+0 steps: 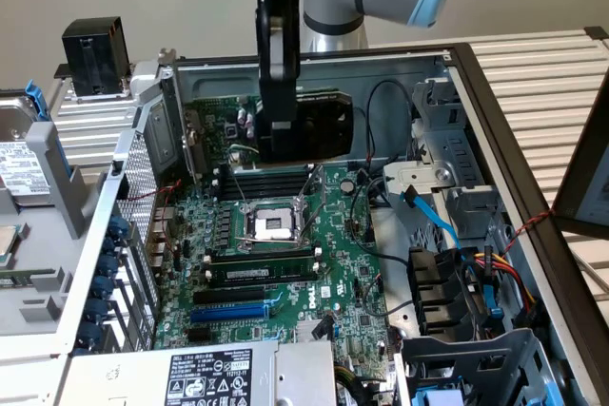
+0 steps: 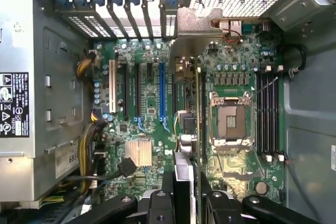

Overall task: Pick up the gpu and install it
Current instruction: 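Insert the gpu into the slot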

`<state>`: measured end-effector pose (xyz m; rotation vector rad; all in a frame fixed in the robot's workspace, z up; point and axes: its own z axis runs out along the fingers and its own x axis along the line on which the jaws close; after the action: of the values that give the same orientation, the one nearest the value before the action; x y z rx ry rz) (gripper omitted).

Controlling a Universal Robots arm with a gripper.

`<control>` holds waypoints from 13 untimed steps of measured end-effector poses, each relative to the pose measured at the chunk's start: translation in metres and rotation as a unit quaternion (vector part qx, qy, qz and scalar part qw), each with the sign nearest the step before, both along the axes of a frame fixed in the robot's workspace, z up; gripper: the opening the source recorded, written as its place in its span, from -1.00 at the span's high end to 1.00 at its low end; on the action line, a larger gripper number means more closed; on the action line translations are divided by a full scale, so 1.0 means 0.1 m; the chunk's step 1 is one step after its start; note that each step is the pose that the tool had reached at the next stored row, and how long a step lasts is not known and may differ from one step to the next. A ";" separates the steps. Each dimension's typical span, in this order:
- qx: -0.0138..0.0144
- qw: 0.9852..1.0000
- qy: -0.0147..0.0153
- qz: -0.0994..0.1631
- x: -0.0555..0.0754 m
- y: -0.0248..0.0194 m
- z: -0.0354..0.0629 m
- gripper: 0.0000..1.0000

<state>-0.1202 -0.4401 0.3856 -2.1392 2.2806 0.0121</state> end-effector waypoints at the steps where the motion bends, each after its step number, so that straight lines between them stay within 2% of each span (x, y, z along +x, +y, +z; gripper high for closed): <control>1: 0.000 1.000 -0.001 0.000 -0.04 0.000 -0.016 0.44; 7: 0.000 1.000 -0.002 0.001 -0.24 0.009 -0.113 0.44; 13: 0.000 1.000 -0.002 0.001 -0.29 0.010 -0.222 0.44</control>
<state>-0.1497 -0.4391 0.3634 -2.1388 2.2777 0.0084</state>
